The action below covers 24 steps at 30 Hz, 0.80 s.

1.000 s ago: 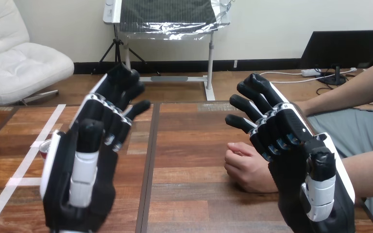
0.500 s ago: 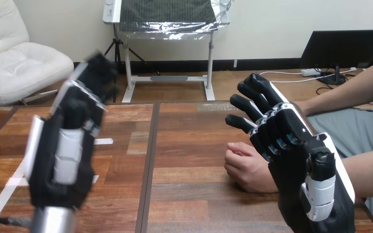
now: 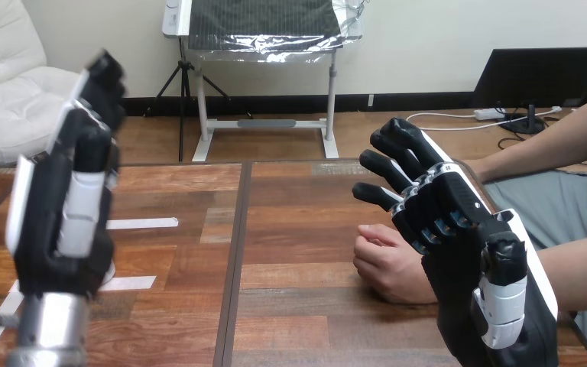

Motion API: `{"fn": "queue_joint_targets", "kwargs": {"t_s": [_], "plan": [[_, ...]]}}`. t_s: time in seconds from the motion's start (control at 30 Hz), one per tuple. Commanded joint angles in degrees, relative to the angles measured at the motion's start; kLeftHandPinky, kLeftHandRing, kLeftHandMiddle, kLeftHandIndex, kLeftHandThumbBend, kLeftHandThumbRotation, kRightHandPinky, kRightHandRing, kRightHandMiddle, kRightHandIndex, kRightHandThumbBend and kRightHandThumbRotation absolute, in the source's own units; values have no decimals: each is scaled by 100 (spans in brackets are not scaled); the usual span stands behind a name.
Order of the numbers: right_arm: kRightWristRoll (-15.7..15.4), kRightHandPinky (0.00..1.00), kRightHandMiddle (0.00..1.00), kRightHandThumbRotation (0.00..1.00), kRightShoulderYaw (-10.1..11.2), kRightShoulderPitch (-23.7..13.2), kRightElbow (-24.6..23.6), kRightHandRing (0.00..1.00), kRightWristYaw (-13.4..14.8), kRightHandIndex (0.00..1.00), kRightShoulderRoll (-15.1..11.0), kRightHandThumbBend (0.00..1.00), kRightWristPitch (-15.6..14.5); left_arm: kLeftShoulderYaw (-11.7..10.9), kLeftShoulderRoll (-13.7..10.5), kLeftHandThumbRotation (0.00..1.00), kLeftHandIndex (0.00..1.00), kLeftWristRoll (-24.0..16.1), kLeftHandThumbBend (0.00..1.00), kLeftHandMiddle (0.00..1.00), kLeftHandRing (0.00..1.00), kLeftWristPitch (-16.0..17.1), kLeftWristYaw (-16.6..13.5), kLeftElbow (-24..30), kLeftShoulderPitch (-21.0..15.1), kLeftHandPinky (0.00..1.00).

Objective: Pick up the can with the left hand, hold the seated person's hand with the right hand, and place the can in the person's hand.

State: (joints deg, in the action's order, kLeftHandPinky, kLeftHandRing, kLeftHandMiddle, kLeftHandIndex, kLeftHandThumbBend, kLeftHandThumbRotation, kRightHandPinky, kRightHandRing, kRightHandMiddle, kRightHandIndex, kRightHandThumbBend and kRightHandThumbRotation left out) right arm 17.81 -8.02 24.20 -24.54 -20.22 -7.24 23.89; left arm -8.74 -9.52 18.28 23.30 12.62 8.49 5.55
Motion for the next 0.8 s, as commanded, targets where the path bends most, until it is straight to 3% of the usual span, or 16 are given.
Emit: {"fn": "queue_joint_targets", "kwargs": {"t_s": [0.0, 0.33, 0.77], "plan": [[16, 83, 91, 92, 94, -276, -135, 90, 1, 90, 23, 84, 105, -185, -211, 77, 95, -67, 81, 98, 99, 6, 68, -278, -640, 100], [60, 82, 91, 91, 112, -293, -109, 90, -34, 90, 8, 84, 117, -390, -326, 64, 98, -93, 77, 100, 100, 2, 121, -810, -1147, 100], [16, 81, 91, 89, 146, -336, -85, 89, -58, 90, 2, 81, 169, -499, -467, 61, 96, -651, 76, 97, 99, -220, -224, -1364, -1632, 100]]}}
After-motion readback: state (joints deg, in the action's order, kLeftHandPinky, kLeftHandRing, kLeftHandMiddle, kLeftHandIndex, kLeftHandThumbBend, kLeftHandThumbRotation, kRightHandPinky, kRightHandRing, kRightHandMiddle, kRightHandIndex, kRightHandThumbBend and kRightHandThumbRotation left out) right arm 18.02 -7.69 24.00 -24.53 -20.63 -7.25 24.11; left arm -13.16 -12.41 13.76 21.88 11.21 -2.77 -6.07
